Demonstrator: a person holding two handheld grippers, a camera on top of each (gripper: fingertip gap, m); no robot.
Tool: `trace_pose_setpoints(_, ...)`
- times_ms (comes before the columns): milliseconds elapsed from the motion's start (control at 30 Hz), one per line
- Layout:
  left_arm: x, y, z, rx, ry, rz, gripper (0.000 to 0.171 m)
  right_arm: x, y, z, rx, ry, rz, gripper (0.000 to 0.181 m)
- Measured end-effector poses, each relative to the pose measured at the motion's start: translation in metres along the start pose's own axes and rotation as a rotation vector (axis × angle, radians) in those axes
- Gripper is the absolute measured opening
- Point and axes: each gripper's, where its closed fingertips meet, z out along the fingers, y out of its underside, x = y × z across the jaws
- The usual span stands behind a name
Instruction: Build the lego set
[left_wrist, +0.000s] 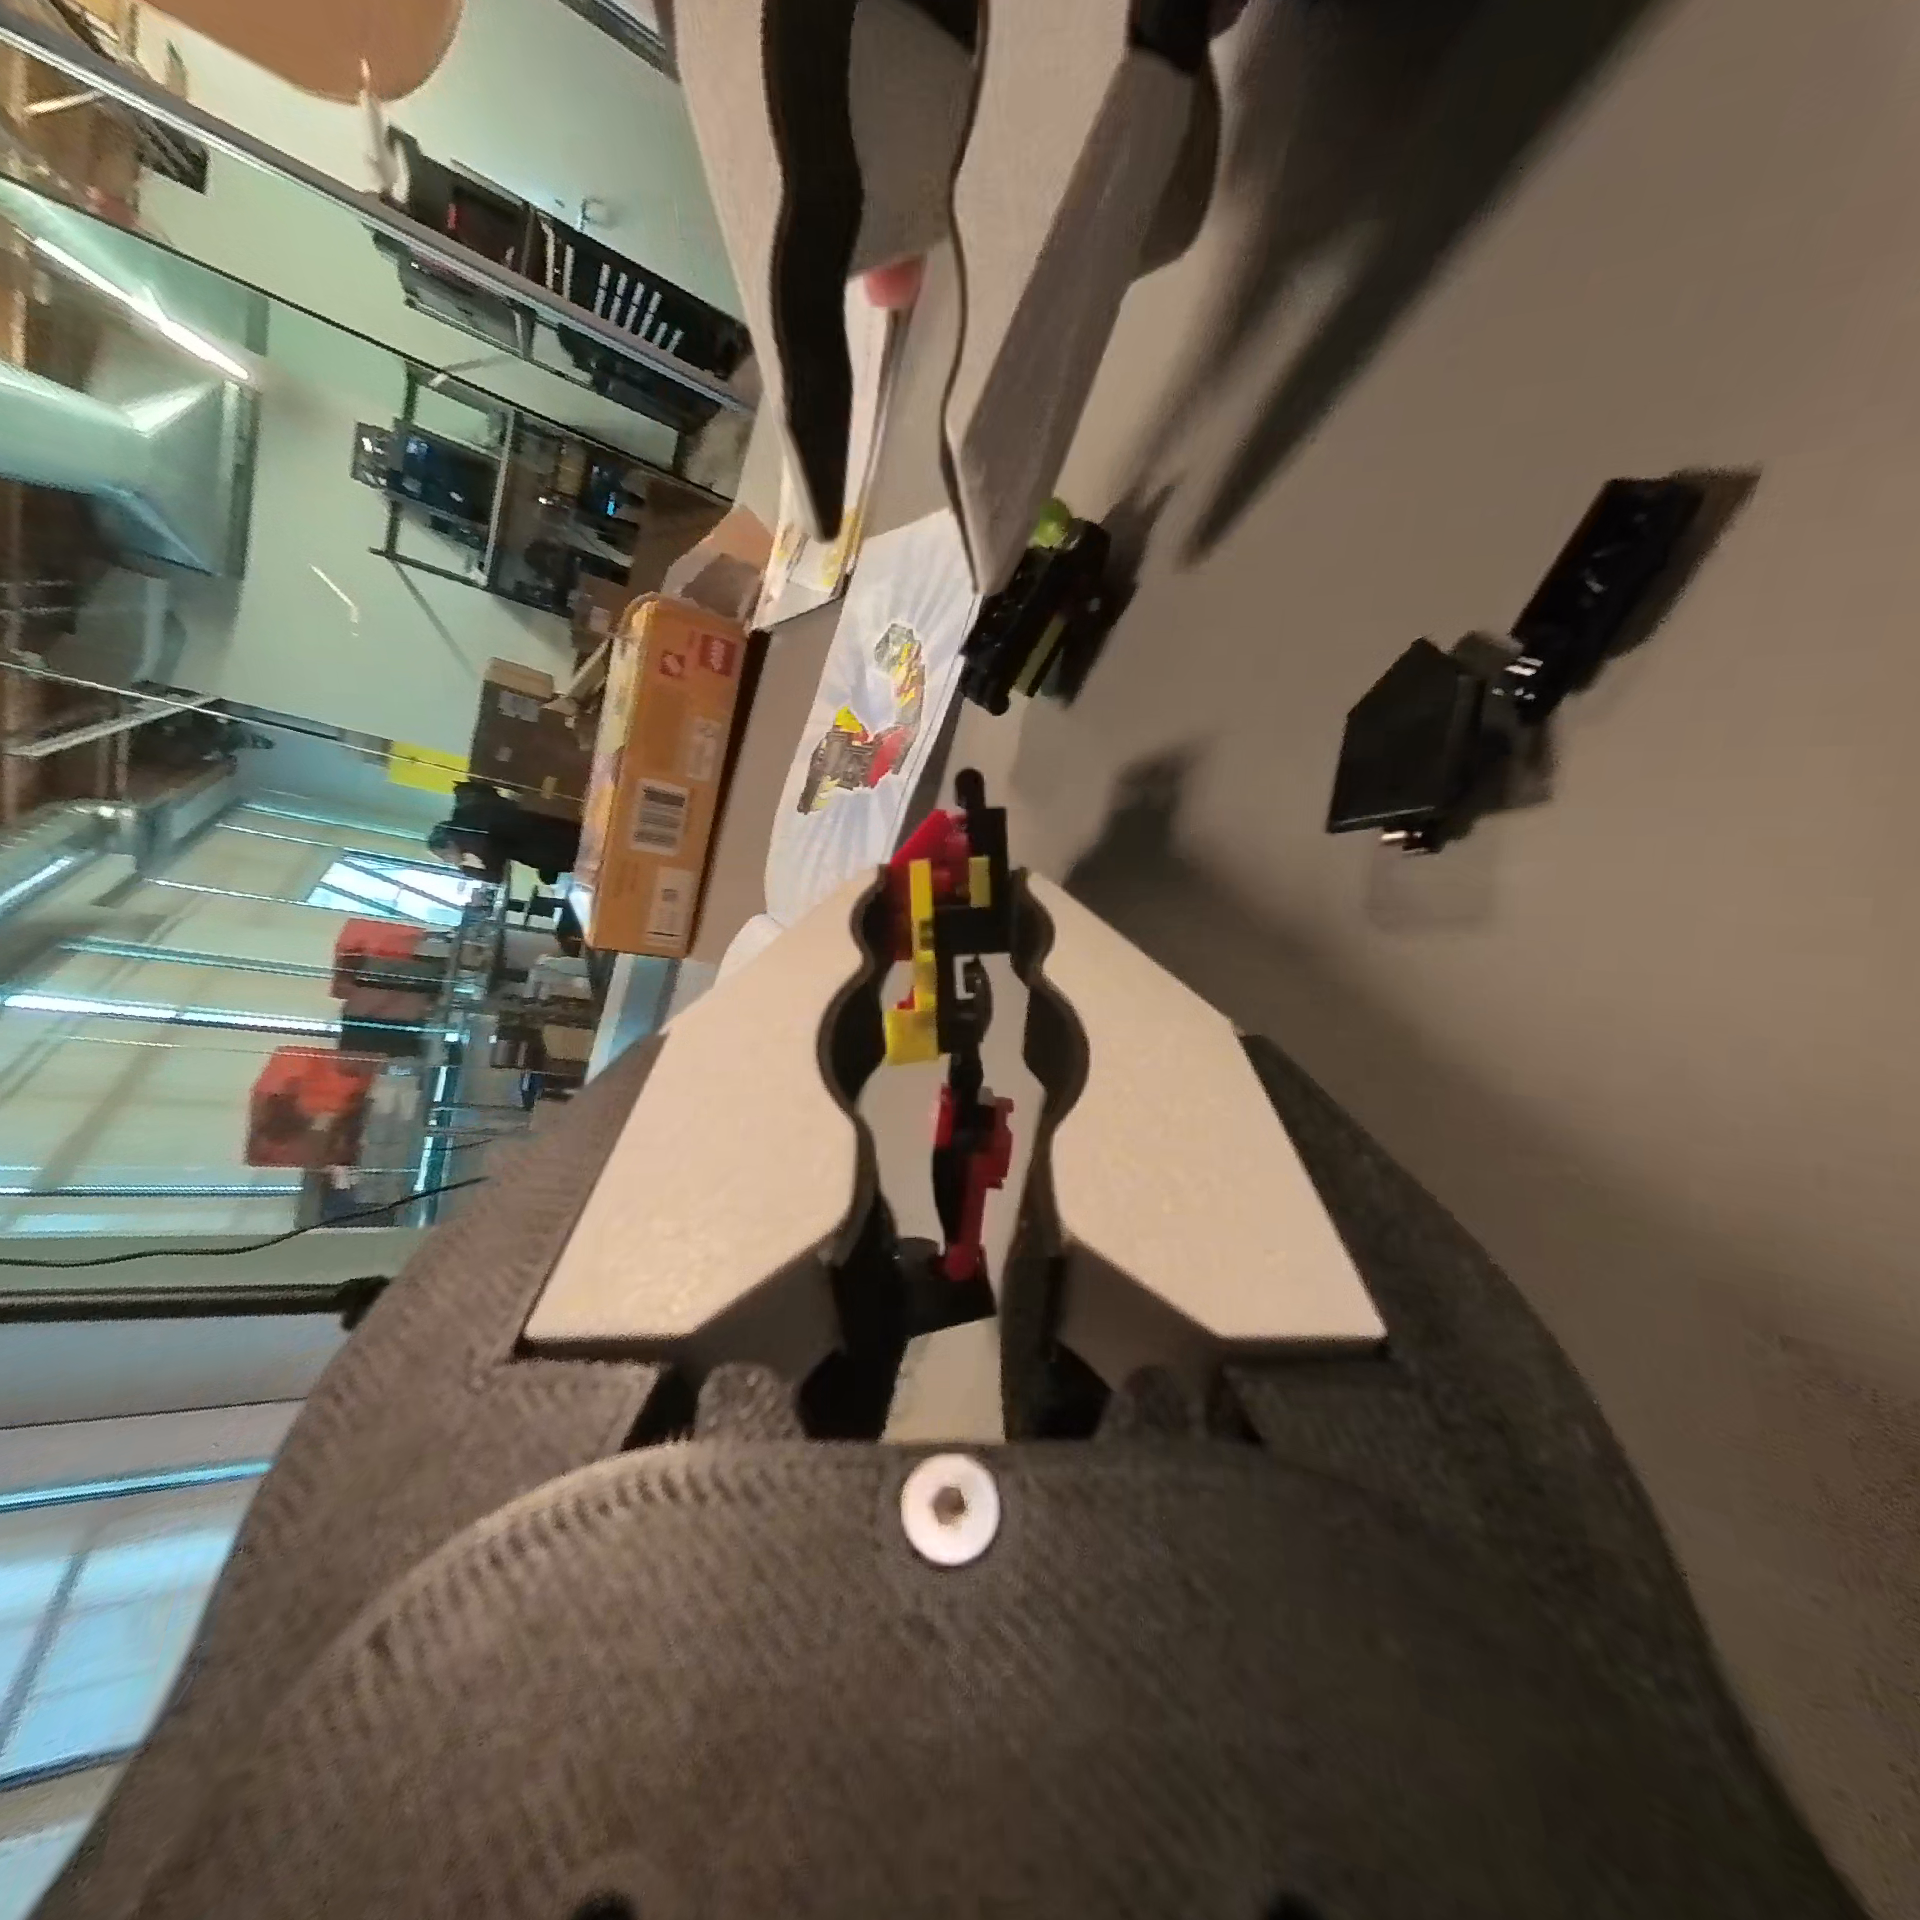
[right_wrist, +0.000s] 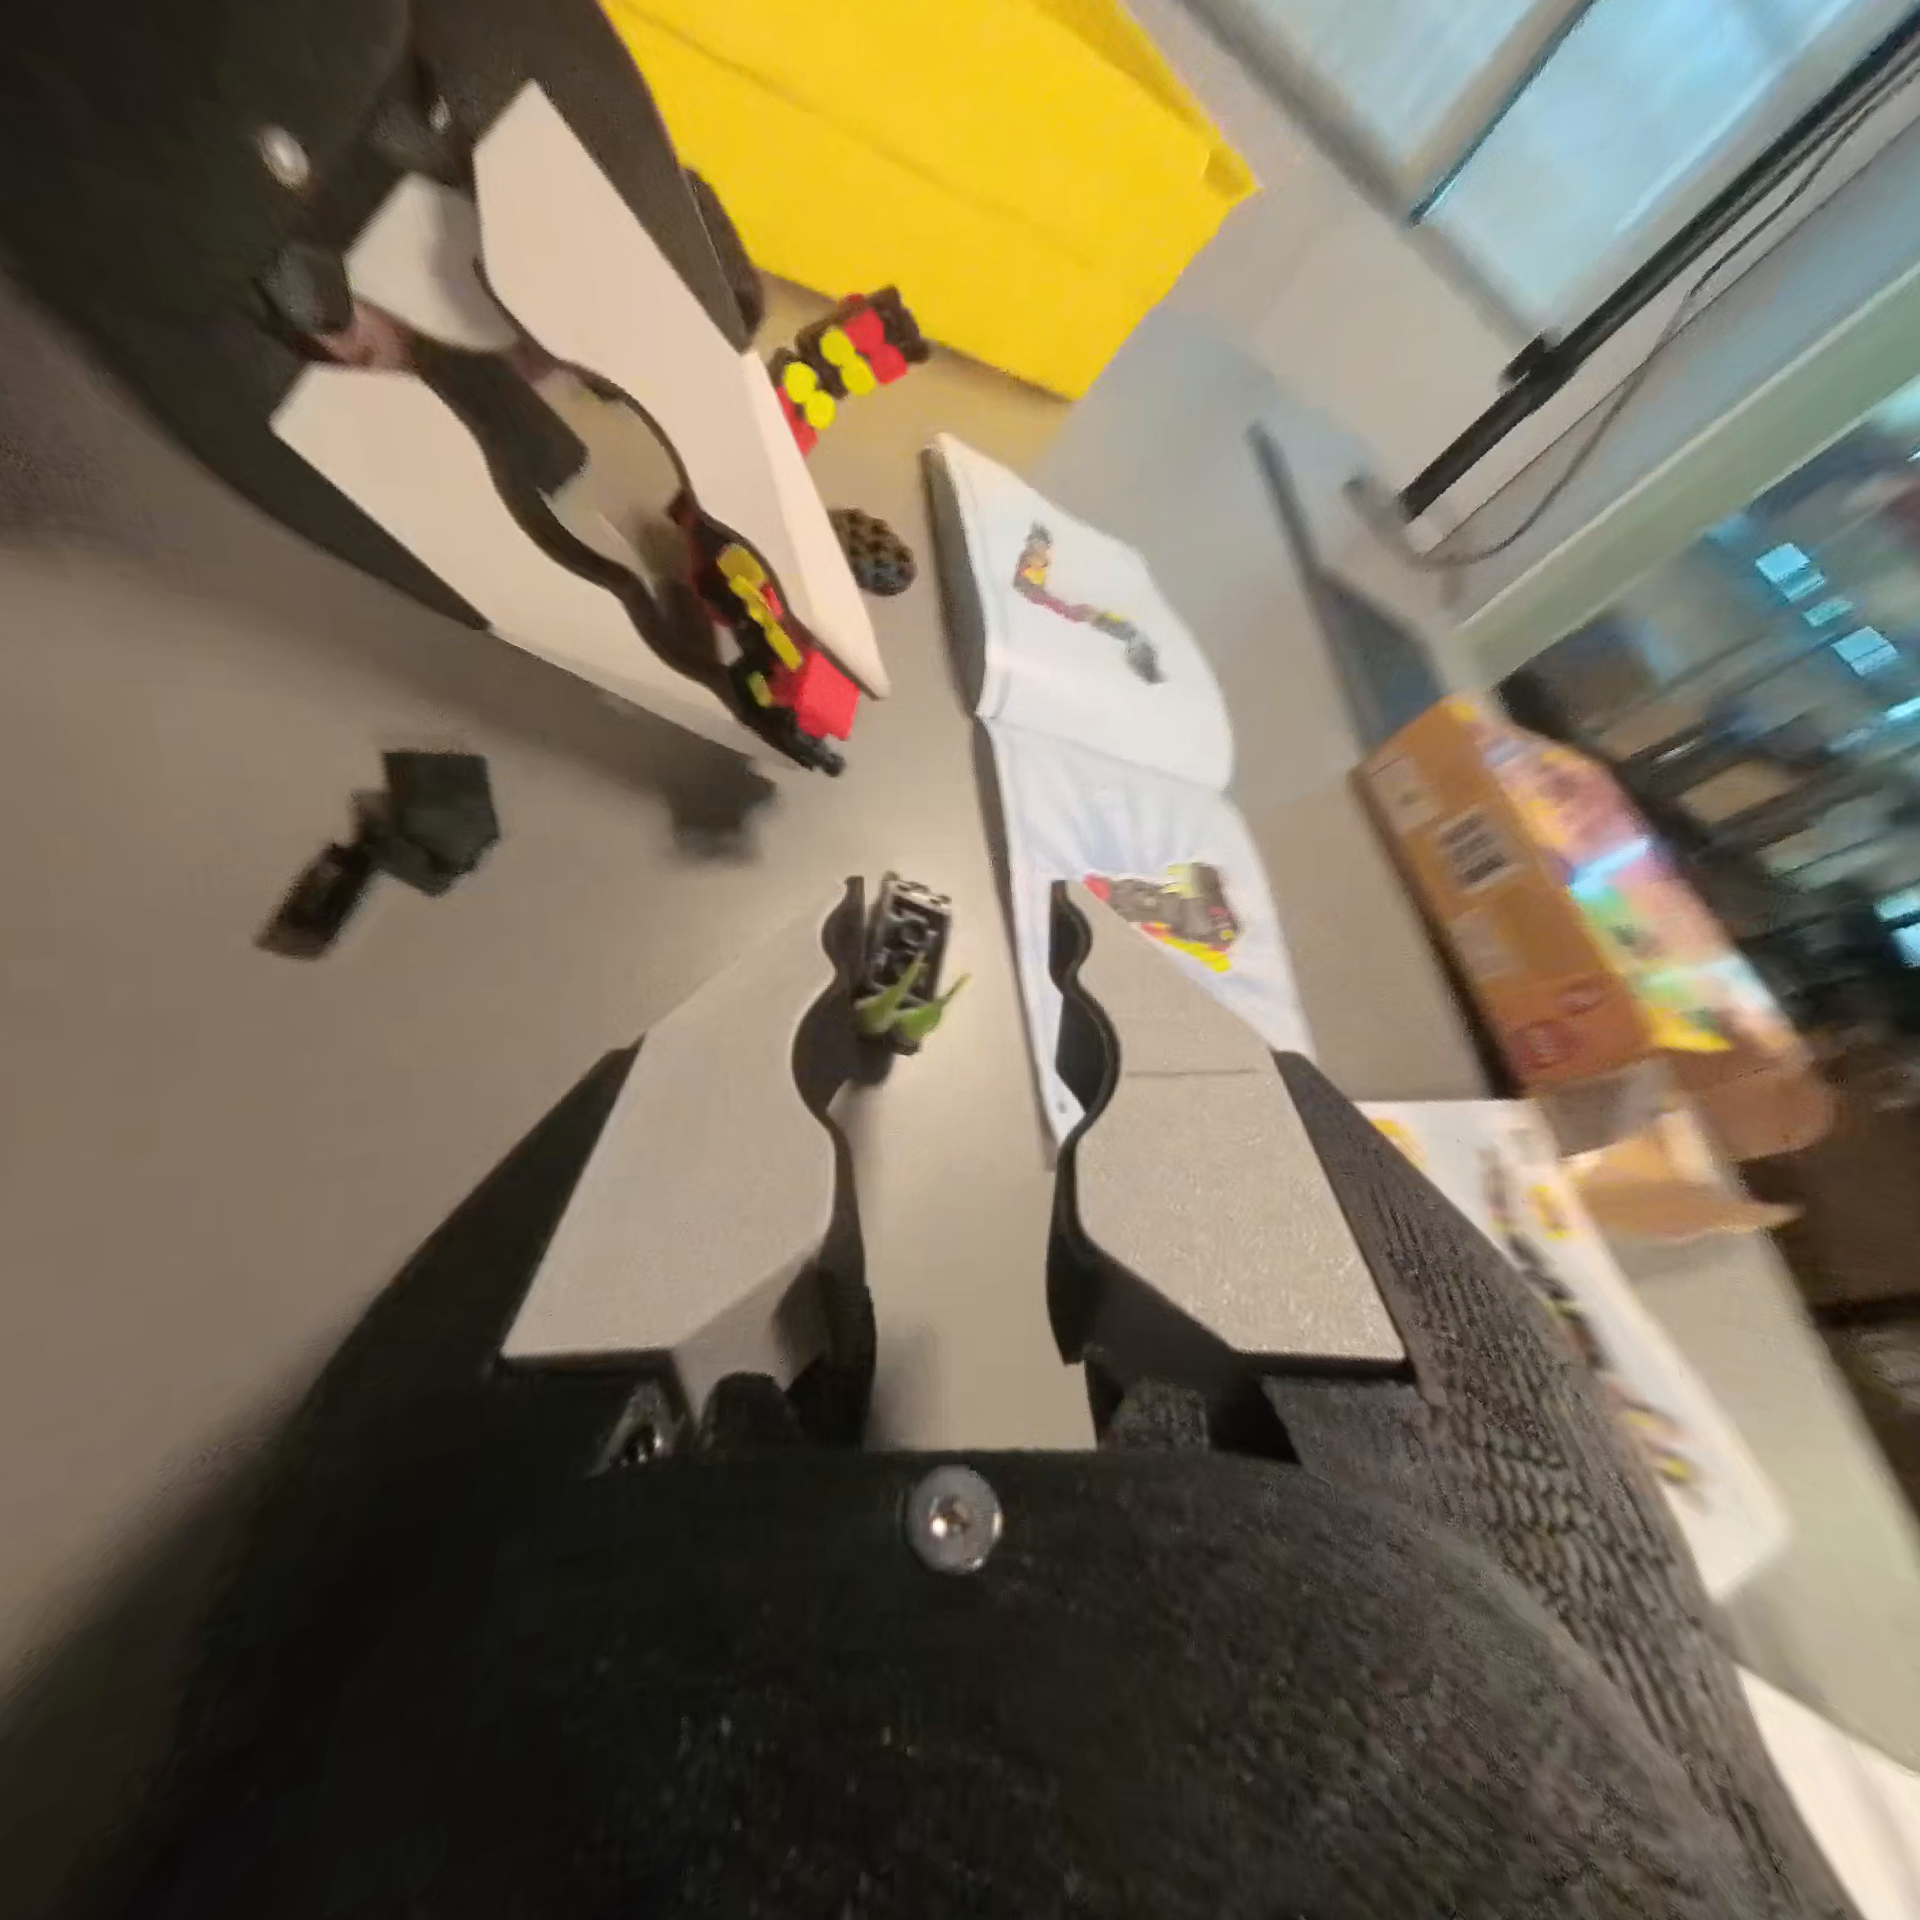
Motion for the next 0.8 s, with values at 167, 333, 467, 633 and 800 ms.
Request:
trace_pose_setpoints(167, -0.001, -0.001, 0.001, 0.021, 0.015, -0.021, 0.02, -0.011, 0.007, 0.005, -0.107, -0.165, 0.337, 0.041)
trace_pose_setpoints(333, 0.0, -0.002, 0.002, 0.041, 0.038, -0.036, 0.02, -0.017, 0.02, 0.01, -0.224, -0.211, 0.464, 0.039)
trace_pose_setpoints(467, 0.0, -0.002, 0.003, 0.046, 0.056, -0.051, 0.02, -0.019, 0.025, 0.013, -0.287, -0.201, 0.43, 0.025)
trace_pose_setpoints(633, 0.003, -0.002, 0.001, 0.032, 0.137, -0.119, 0.02, 0.007, 0.01, 0.009, -0.295, 0.003, -0.075, 0.025)
trace_pose_setpoints(800, 0.001, -0.004, -0.008, 0.032, 0.273, -0.293, 0.02, 0.02, -0.041, 0.002, -0.104, 0.36, -0.786, 0.024)
